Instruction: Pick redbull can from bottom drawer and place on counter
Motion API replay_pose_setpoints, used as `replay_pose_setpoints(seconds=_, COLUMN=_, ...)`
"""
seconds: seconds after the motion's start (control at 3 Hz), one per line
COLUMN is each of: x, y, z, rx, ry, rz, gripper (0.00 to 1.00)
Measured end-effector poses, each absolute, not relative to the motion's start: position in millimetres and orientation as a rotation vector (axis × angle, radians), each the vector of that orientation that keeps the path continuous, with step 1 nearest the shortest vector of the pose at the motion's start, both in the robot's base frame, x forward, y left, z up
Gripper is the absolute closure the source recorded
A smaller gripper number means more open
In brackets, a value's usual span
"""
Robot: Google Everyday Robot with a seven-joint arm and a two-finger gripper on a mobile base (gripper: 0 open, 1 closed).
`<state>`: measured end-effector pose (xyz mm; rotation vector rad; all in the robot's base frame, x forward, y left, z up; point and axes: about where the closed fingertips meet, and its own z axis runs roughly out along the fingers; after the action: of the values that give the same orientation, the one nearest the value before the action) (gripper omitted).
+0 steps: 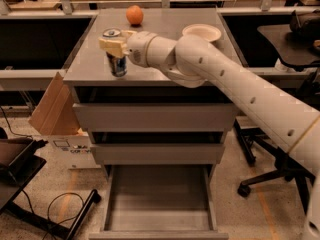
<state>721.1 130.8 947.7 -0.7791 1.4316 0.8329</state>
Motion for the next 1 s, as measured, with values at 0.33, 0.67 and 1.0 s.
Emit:
replay_pose_setpoints(seconds=0.33, x=749.0, y=139.4, z=946.6, rx=-0.752, ry=1.398, rz=0.811, gripper=1.0)
replay_pose_setpoints(seconds=0.67, x=767.6, y=139.7, z=941.6, rx=-0.727, ry=1.361, rz=0.793, gripper=1.0)
replay_pose_setpoints(seconds=1.0, x=783.7, y=143.9, z=928.1, rx=-0.713, ry=1.351, rz=0.789, gripper=1.0)
